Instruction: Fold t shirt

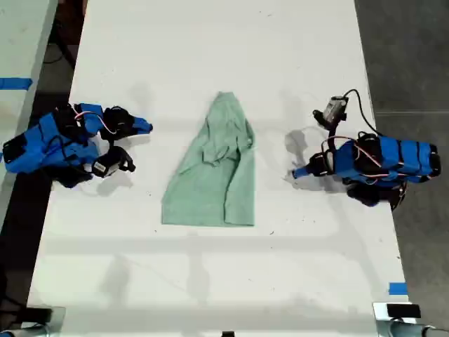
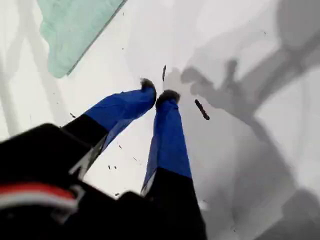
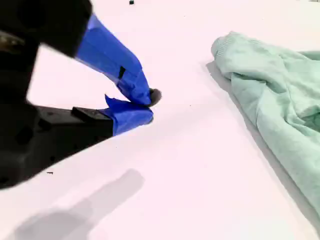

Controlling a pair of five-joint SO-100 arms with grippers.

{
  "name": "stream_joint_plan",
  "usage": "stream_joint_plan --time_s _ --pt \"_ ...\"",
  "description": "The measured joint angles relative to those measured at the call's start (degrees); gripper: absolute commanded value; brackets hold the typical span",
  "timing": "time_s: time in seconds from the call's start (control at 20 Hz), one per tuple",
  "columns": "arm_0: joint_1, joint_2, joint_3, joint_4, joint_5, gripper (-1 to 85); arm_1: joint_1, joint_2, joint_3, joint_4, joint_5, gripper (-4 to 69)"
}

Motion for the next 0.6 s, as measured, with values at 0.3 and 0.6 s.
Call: stream_joint_plan --time_s 0.3,0.6 --pt "0.0 0.0 0.0 0.0 0.0 0.0 1.3 0.0 0.0 0.0 -0.3 4.9" --pt "3.5 -0.2 0.0 -1.1 0.4 -0.1 1.4 0.0 0.0 0.0 -0.3 4.8"
